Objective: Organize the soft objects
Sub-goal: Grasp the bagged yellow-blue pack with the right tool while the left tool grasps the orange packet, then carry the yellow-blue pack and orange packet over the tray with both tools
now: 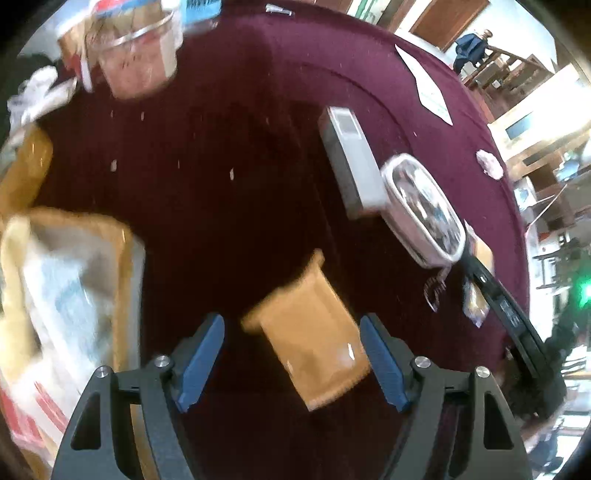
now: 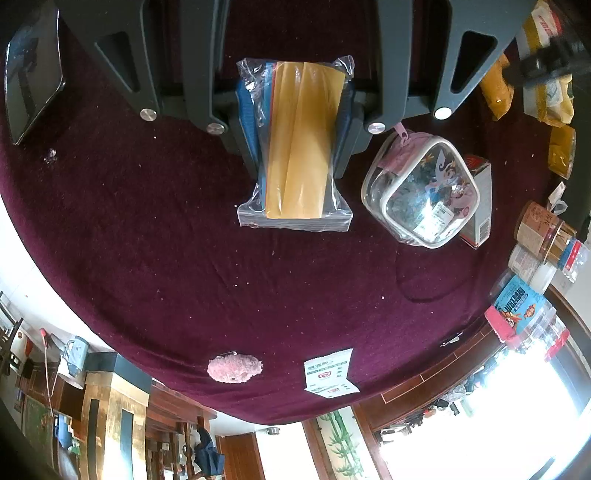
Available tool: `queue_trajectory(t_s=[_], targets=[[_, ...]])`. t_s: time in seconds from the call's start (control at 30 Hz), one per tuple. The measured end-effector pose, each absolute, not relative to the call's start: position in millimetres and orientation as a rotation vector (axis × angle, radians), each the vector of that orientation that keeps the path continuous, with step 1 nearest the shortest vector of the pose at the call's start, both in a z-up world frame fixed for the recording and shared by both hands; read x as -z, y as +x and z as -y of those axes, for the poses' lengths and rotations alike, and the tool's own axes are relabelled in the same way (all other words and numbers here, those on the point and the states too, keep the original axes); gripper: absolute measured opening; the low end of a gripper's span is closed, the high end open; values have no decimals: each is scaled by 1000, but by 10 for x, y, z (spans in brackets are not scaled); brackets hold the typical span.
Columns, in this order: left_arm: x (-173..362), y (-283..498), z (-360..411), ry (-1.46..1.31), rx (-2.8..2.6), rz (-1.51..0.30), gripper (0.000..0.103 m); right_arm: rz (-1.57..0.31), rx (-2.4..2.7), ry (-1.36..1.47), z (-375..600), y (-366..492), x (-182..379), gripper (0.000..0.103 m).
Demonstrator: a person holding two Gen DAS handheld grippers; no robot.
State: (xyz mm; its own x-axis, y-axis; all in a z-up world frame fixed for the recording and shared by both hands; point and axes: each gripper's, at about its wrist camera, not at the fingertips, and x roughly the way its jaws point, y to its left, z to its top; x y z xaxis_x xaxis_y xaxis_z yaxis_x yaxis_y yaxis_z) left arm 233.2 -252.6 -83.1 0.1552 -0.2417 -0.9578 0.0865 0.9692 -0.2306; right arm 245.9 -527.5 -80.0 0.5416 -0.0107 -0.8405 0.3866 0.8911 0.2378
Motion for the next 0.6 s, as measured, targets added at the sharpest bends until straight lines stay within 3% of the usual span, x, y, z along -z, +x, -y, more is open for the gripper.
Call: queue_trajectory(t_s=[0.23, 0.27, 0.3, 0.33, 0.6], targets=[[1002, 2436, 2629, -255, 147, -1418, 76, -976, 249, 412, 5262, 2469, 802, 35], [1037, 2447, 2620, -258, 133, -1431, 66, -975, 248, 409, 5261, 2472, 802, 35], [1037, 2447, 2636, -248, 122, -1420, 62, -974, 247, 409, 5260, 2467, 804, 35], [1022, 2435, 2647, -238, 122, -1406, 49, -973, 245, 408, 5262, 2468, 803, 35], [948, 2210, 2515, -201, 182, -1375, 49, -901, 153, 503, 5324, 2380, 701, 35]])
